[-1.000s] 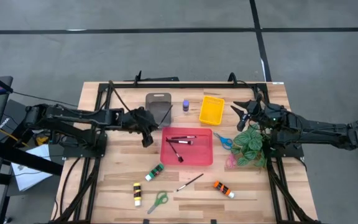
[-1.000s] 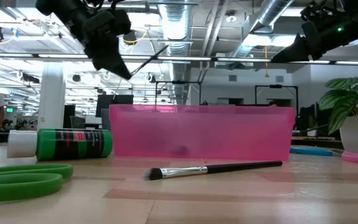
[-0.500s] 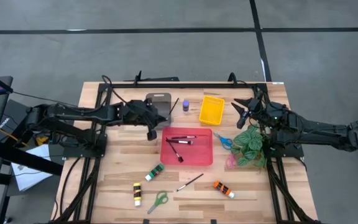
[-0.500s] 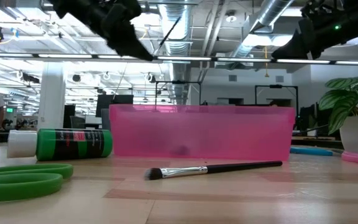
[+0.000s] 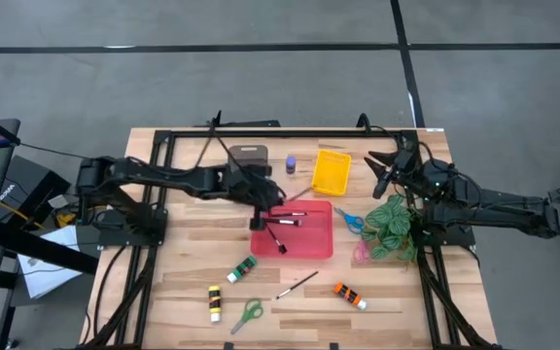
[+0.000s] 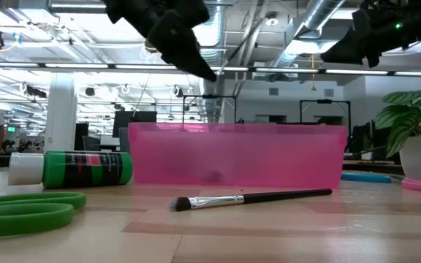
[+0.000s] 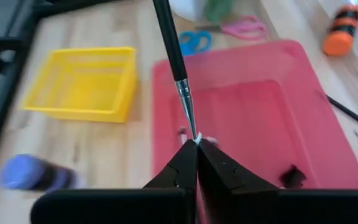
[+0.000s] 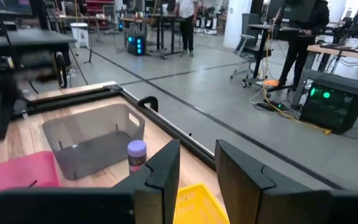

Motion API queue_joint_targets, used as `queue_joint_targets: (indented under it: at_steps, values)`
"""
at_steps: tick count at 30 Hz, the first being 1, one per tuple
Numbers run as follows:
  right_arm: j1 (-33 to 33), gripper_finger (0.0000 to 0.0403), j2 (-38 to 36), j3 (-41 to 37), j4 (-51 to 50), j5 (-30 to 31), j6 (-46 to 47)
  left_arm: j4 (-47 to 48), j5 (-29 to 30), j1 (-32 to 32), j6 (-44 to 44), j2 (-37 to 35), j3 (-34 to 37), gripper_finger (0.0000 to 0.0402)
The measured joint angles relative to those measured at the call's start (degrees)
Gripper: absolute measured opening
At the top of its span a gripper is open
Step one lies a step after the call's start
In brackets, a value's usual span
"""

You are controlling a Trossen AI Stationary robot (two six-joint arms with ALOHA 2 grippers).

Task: Pick & Place Paint Supplies
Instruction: Put the black makeup brush into the red bin

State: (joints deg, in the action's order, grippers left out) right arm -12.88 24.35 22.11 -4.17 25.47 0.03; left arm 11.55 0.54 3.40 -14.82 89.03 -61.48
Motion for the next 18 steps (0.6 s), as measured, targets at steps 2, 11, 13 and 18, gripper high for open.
queue_joint_targets:
  at_steps: [2, 11, 13, 18]
  values:
    - [0.1, 0.0098, -1.0, 0.0, -0.3, 0.0, 0.0, -0.1, 0.0, -1.2, -0.1, 2.1, -0.9, 0.0]
    - [1.5, 0.0098, -3.9, 0.0, -1.4, -0.1, 0.5, -0.2, -0.9, -4.8, 1.9, 7.9, -0.9, 0.0]
    - [1.6, 0.0098, -4.1, 0.0, -1.4, -0.1, 0.5, -0.1, -0.9, -5.6, 2.6, 9.3, -0.9, 0.0]
    - [1.6, 0.0098, -4.2, 0.0, -1.4, -0.1, 0.5, 0.1, -1.2, -6.7, 4.4, 12.2, -0.8, 0.0]
